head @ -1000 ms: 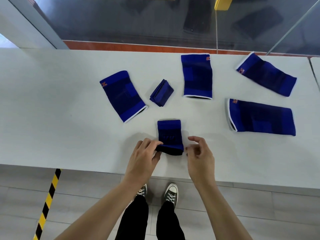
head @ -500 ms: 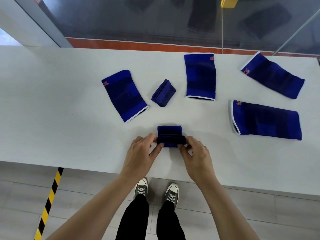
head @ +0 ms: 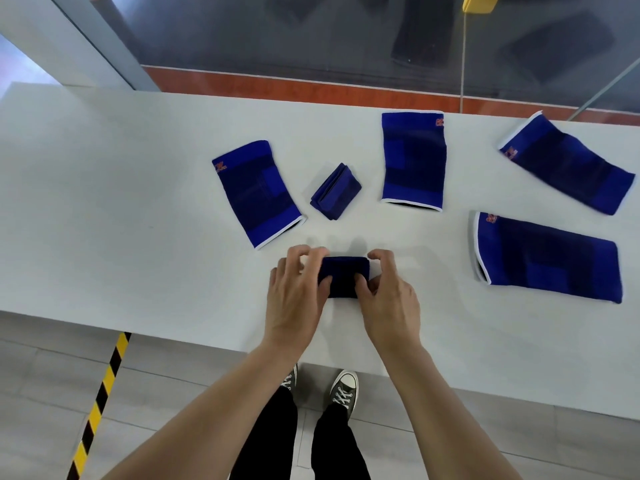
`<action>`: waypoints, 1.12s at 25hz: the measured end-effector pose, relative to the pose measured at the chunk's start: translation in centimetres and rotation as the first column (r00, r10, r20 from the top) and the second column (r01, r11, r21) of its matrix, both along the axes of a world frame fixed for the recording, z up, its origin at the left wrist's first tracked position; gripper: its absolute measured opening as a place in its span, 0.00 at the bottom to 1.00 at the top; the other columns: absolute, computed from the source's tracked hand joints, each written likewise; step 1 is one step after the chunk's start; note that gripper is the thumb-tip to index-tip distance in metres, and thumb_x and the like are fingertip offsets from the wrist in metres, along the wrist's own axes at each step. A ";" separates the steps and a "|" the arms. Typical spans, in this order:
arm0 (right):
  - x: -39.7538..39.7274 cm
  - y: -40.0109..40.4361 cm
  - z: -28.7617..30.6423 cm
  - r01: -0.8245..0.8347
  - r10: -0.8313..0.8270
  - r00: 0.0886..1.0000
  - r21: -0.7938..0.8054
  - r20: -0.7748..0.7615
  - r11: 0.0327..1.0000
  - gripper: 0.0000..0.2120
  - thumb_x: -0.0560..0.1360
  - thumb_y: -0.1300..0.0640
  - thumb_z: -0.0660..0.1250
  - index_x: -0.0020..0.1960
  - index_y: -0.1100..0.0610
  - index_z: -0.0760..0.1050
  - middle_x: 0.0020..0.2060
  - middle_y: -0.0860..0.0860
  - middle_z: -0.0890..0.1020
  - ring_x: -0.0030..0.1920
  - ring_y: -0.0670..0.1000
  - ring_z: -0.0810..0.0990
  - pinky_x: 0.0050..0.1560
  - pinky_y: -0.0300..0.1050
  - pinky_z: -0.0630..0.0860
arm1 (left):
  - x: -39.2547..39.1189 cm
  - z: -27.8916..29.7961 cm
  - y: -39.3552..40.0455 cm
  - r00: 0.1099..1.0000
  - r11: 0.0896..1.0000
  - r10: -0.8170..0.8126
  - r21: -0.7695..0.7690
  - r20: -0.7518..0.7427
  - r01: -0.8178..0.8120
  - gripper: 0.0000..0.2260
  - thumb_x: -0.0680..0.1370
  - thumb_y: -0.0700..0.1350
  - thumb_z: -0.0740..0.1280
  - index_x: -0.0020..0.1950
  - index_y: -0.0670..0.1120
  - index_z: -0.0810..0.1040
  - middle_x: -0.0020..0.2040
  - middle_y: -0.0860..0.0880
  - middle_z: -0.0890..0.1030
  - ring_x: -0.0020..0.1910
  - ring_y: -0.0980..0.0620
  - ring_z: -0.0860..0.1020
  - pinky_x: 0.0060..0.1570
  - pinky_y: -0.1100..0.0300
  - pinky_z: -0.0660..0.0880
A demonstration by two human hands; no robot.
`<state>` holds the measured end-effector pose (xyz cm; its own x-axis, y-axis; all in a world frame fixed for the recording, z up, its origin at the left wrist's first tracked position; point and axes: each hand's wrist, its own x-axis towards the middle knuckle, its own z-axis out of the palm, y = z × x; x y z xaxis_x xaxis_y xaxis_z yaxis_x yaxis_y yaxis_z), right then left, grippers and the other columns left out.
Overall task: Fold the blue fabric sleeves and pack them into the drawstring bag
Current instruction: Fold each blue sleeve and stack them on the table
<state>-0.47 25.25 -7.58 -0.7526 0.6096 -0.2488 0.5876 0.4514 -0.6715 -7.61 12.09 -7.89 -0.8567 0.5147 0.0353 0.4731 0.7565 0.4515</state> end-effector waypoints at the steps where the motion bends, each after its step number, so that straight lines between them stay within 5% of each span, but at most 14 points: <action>1: -0.2 0.0 -0.1 -0.004 0.004 1.000 0.009 0.016 1.000 0.14 0.79 0.52 0.64 0.63 0.48 0.65 0.37 0.49 0.82 0.41 0.58 0.81 0.50 0.56 0.76 | 0.1 -0.4 0.1 0.996 0.999 -0.051 -0.020 -0.072 0.050 0.13 0.79 0.43 0.67 0.63 0.49 0.74 0.61 0.49 0.76 0.52 0.47 0.76 0.53 0.51 0.74; 8: 0.7 -1.1 -0.6 -0.144 0.214 0.973 0.488 -0.090 0.861 0.15 0.71 0.64 0.73 0.56 0.54 0.78 0.49 0.50 0.79 0.48 0.56 0.76 0.50 0.50 0.69 | 1.0 -2.5 -0.8 0.979 0.995 -0.080 -0.070 -0.186 0.068 0.19 0.79 0.42 0.69 0.70 0.51 0.76 0.71 0.50 0.76 0.65 0.45 0.75 0.62 0.50 0.72; 12: 2.5 -2.0 -1.9 -0.273 0.321 0.947 0.470 -0.022 0.839 0.27 0.71 0.65 0.70 0.68 0.52 0.76 0.63 0.48 0.80 0.66 0.53 0.75 0.67 0.50 0.65 | -0.1 -2.5 0.4 0.988 0.992 -0.059 -0.117 -0.145 0.043 0.21 0.79 0.43 0.68 0.72 0.52 0.74 0.70 0.51 0.76 0.60 0.44 0.74 0.60 0.50 0.72; 20: -3.0 1.2 -1.5 -0.250 0.256 0.965 0.449 0.050 0.858 0.23 0.71 0.64 0.69 0.65 0.52 0.77 0.62 0.47 0.80 0.67 0.52 0.74 0.71 0.53 0.63 | -5.0 -1.3 3.6 0.983 0.997 -0.060 -0.067 -0.175 0.049 0.17 0.80 0.41 0.67 0.69 0.48 0.76 0.63 0.46 0.76 0.56 0.45 0.75 0.58 0.53 0.71; 28: -7.6 2.4 -1.7 -0.292 0.264 0.956 0.471 0.126 0.832 0.23 0.75 0.61 0.65 0.69 0.53 0.73 0.67 0.49 0.77 0.74 0.53 0.69 0.77 0.58 0.55 | -8.9 -1.3 2.6 0.990 0.960 -0.114 -0.267 -0.087 0.087 0.27 0.82 0.47 0.59 0.81 0.48 0.56 0.82 0.48 0.57 0.78 0.39 0.59 0.71 0.46 0.65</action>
<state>-8.03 27.68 -9.29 -0.9025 0.4300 -0.0252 0.4172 0.8581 -0.2992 -16.53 14.74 -9.14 -0.7990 0.6006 -0.0287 0.5855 0.7880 0.1905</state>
